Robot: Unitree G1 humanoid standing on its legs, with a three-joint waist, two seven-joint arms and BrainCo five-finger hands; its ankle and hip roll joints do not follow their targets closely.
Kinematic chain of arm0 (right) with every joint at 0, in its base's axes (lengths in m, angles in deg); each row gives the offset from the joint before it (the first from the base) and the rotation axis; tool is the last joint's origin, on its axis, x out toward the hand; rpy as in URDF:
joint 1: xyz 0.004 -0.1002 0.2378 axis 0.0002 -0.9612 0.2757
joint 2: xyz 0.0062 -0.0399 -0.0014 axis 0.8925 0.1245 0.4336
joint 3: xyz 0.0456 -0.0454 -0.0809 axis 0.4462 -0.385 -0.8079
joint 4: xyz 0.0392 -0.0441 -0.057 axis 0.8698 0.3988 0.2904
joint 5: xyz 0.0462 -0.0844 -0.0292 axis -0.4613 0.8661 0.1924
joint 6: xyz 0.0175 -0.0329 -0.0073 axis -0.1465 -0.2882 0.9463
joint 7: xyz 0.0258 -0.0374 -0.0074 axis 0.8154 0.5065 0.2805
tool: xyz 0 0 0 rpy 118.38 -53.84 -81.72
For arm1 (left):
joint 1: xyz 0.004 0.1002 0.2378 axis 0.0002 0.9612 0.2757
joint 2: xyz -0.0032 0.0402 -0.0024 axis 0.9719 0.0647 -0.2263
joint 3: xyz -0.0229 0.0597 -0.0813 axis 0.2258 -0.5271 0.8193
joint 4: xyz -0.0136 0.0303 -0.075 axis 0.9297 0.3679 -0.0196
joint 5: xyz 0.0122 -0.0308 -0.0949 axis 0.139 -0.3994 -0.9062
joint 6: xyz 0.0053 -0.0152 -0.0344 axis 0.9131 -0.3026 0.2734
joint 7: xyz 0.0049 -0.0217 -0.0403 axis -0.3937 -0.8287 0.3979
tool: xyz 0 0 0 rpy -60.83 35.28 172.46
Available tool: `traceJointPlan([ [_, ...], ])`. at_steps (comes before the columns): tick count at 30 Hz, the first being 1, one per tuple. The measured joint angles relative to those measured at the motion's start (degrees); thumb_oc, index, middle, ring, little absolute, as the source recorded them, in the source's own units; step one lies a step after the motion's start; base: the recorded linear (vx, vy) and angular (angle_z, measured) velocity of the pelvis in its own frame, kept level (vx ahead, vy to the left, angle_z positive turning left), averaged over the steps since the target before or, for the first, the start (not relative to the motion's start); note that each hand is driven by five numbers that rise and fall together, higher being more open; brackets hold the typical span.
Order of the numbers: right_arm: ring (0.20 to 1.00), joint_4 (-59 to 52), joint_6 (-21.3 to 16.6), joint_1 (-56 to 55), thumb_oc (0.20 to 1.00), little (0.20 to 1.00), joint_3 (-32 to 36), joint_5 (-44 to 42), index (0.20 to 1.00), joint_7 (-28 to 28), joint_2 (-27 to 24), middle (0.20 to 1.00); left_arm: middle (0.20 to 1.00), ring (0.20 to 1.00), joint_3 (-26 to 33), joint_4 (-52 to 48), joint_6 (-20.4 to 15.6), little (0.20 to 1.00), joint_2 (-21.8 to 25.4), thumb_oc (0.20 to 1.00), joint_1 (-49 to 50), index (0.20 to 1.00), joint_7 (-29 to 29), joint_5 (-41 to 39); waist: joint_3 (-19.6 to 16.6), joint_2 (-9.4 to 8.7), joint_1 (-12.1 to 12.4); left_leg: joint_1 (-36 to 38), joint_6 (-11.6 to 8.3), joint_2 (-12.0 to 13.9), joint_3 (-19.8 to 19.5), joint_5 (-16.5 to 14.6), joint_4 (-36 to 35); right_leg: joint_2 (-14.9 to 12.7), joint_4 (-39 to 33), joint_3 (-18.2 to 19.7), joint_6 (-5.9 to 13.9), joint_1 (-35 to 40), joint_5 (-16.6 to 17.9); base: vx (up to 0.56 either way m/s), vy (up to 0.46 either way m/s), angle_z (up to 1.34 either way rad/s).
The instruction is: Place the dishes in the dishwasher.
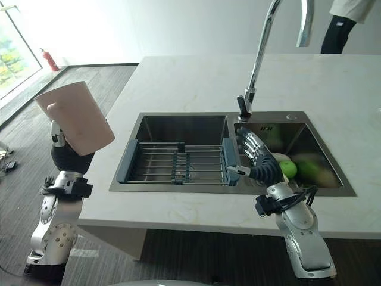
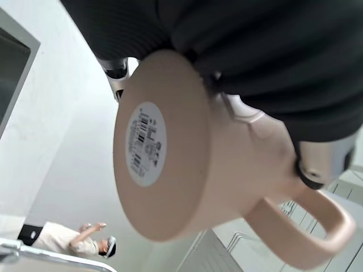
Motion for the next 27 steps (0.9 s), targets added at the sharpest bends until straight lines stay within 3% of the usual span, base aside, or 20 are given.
traceJointPlan([
  [8,1.000,-1.6,-3.3,-2.5,1.000,1.000,0.1,-1.2,1.000,-0.3,0.0,1.000,0.200,0.200,0.5,-0.4,-2.0,0.200,-0.3,0.200,6.5,0.200,-7.6,-8.0,1.7,0.23,2.7,-0.9,-0.39,0.1,-2.9,0.3,0.0,0.0,0.0,-3.1,0.19,0.8,-1.4,-0.02,-0.135,0.21],
  [9,1.000,-1.7,-4.1,-2.5,1.000,1.000,-0.4,-1.3,1.000,-0.5,0.4,1.000,0.200,0.200,0.3,-0.2,-2.2,0.200,-1.2,0.200,7.6,0.200,-7.7,-9.6,2.2,0.60,3.9,-2.1,-0.59,0.0,-3.5,0.5,0.8,0.3,0.4,-3.3,-0.16,0.6,-1.1,-0.13,-0.064,0.37],
  [11,1.000,-1.6,-4.6,-1.2,1.000,1.000,-1.9,-1.2,1.000,-0.3,1.3,1.000,0.200,0.200,-0.3,-0.1,-2.3,0.200,-3.1,0.200,7.6,0.200,-7.8,-11.0,4.1,1.11,5.2,-4.5,-0.76,-0.3,-5.8,0.6,2.5,-0.1,0.4,-5.7,-0.45,0.3,-0.9,-0.13,0.000,0.65],
  [15,1.000,-1.5,-5.2,0.2,1.000,1.000,-2.0,-1.1,1.000,1.6,-2.4,1.000,0.200,0.200,-0.2,-0.1,-3.2,0.200,-2.5,0.200,6.4,0.200,-8.8,-14.5,7.2,3.07,8.5,-5.8,-0.22,-0.4,-5.3,3.6,0.4,-0.6,0.4,-11.4,-1.02,1.1,-1.0,-0.21,0.096,0.79],
  [17,1.000,-1.5,-7.0,-0.3,1.000,1.000,0.1,-1.2,1.000,2.3,-3.0,1.000,0.200,0.200,0.1,-0.1,-3.4,0.200,-1.9,0.200,5.7,0.200,-9.3,-16.6,7.9,1.71,7.3,-5.7,0.99,-0.2,0.5,0.2,2.1,-3.1,0.4,-14.8,-1.67,2.0,-1.1,-0.22,0.150,0.62],
  [19,1.000,-2.4,-8.5,-1.8,1.000,1.000,2.6,-1.2,1.000,3.5,-2.6,1.000,0.200,0.200,0.5,-0.3,-3.3,0.200,-0.8,0.200,5.4,0.200,-11.0,-17.5,9.1,-2.75,5.2,-5.8,-0.21,0.1,8.2,-1.4,10.7,-8.5,0.5,-17.5,-0.40,3.6,-0.9,-0.20,0.218,0.81],
  [20,1.000,-3.4,-9.6,-3.0,1.000,1.000,4.7,-1.1,1.000,4.0,-2.6,1.000,0.200,0.200,0.4,0.0,-2.9,0.200,-1.0,0.200,5.1,0.200,-12.2,-18.8,9.1,-3.29,3.8,-4.9,0.38,1.6,10.1,-2.0,14.1,-10.3,0.7,-19.6,0.52,4.8,-0.9,-0.17,0.390,1.04],
  [22,1.000,-5.0,-10.5,-8.1,1.000,1.000,10.7,-1.2,1.000,4.5,-3.0,1.000,0.200,0.200,0.4,0.9,-0.9,0.200,-1.7,0.200,4.4,0.200,-14.8,-20.0,8.5,-2.28,1.0,-2.4,0.01,5.7,16.3,-2.3,18.3,-12.6,1.6,-25.7,1.69,8.1,-0.7,-0.10,0.377,1.28],
  [23,1.000,-5.5,-10.7,-10.2,1.000,1.000,13.2,-1.2,1.000,4.6,-4.1,1.000,0.200,0.200,0.3,0.9,-0.4,0.200,-2.4,0.200,4.3,0.200,-16.1,-21.0,7.8,-1.10,0.4,-2.1,-0.17,6.1,16.5,-2.2,17.8,-13.0,2.4,-26.9,2.59,8.7,-0.7,-0.11,0.403,1.28],
  [24,1.000,-5.4,-10.7,-10.6,1.000,1.000,14.9,-1.2,1.000,4.8,-3.8,1.000,0.200,0.200,0.1,1.0,-0.2,0.200,-3.3,0.200,3.9,0.200,-16.8,-21.1,7.0,-0.03,-0.4,-1.2,-0.73,3.7,16.1,-3.9,14.2,-14.5,4.5,-27.0,2.82,8.5,-0.5,-0.11,0.492,1.24],
  [25,1.000,-5.3,-10.7,-10.2,1.000,1.000,14.8,-1.2,1.000,5.0,-3.3,1.000,0.200,0.200,-0.1,1.2,-0.1,0.200,-3.4,0.200,3.1,0.200,-17.5,-21.1,6.8,0.07,-1.1,0.2,0.49,1.5,14.9,-3.8,9.5,-16.8,9.4,-26.7,2.84,6.7,-0.5,-0.13,0.549,1.49],
  [26,1.000,-5.5,-10.6,-8.6,1.000,1.000,12.7,-1.1,1.000,4.2,-2.5,1.000,0.200,0.200,-0.1,1.1,-0.3,0.200,-3.2,0.200,2.2,0.200,-18.8,-21.4,6.6,0.66,-0.9,0.5,2.26,0.2,12.5,-3.2,4.0,-18.1,18.3,-24.1,4.42,0.5,-5.2,-0.12,0.566,1.23],
  [27,1.000,-5.4,-10.5,-7.4,1.000,1.000,11.5,-1.1,1.000,4.0,-2.4,1.000,0.200,0.200,0.1,1.2,-0.6,0.200,-3.4,0.200,1.8,0.200,-18.9,-22.1,6.6,0.56,-0.1,0.4,2.52,-0.1,11.6,-3.1,3.3,-15.6,16.5,-22.6,4.40,-1.1,-6.5,-0.08,0.553,0.95],
])
